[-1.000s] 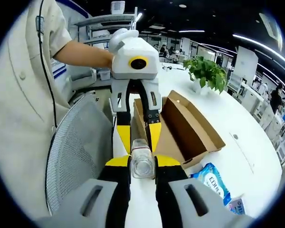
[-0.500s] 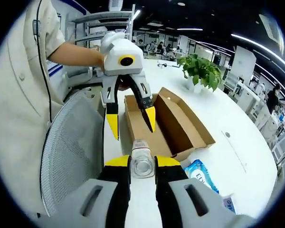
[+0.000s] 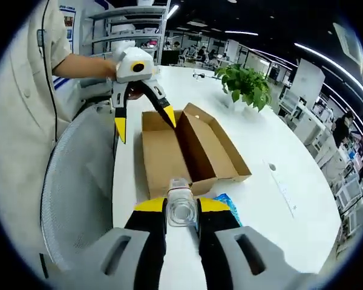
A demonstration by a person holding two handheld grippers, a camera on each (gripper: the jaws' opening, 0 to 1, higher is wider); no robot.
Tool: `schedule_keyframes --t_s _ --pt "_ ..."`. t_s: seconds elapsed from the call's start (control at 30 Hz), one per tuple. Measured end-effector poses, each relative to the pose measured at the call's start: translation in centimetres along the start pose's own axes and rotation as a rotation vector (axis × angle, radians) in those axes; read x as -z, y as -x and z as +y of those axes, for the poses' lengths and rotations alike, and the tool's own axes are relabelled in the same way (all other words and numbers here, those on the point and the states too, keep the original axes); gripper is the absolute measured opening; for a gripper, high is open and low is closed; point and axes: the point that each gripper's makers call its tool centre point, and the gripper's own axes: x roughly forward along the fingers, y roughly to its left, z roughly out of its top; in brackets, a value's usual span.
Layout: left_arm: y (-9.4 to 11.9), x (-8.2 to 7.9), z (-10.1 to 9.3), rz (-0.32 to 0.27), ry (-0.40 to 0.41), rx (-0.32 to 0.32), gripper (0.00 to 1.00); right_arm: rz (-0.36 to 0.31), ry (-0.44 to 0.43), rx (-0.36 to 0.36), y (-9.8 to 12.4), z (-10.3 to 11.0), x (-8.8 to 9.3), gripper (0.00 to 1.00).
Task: Operate the shoe box by opening the lid, removing the specified soft item, and placing it in the target area until the item is outside and the box remains undamaged.
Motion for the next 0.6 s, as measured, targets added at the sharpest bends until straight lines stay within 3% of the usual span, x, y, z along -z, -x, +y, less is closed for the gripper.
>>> schedule_keyframes --t_s 0.3,0.6 --pt "2.1 0.4 1.7 -0.014 0.047 -0.103 0.81 0.072 0.039 0.025 0.6 -4.0 1.3 0.16" --pt "4.3 1.1 2.3 -0.010 0.075 -0.190 0.91 0.147 0.073 0.032 -0.2 -7.6 2.4 0.16"
